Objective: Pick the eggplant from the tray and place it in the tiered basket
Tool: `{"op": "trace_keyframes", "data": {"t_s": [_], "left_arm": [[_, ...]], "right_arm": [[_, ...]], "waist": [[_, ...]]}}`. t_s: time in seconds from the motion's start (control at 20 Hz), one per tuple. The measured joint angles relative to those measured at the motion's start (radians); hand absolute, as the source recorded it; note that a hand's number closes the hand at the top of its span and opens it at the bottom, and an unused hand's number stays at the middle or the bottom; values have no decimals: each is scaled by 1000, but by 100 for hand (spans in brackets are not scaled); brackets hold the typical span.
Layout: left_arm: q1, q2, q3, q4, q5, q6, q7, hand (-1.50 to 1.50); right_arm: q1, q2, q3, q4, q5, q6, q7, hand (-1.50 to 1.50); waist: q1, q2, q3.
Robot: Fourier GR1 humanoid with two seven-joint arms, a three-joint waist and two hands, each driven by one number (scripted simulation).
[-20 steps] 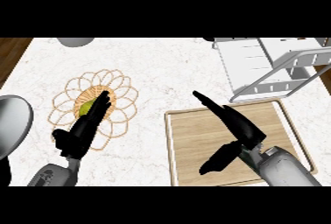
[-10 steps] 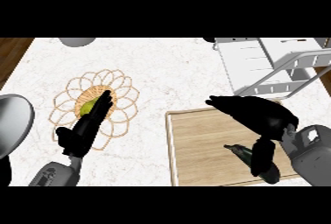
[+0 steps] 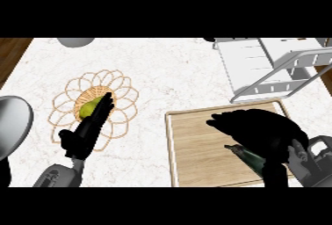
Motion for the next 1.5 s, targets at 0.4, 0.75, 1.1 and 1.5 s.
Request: {"op": "trace_keyframes", "data": {"t_s": [0.4,0.75,1.1,1.5], "left_arm": [[-6,2,30,2,-10,-32,4,0],[-24,-42,28,15,-39,-20,16,0],[-7,-45,62,-4,-62,-50,20,0],[24,-55,98,-27,-85,-87,26,0]], "right_arm": [[52,18,27,-28,136,-27,48,-150],[123,37,66,32,264,-22,44,-150],[235,92,36,99,439,-6,-36,-150],[334,95,-39,149,596,17,-132,-150]], "waist": [[4,3,1],[4,5,2],[6,5,3],[6,5,2]]}}
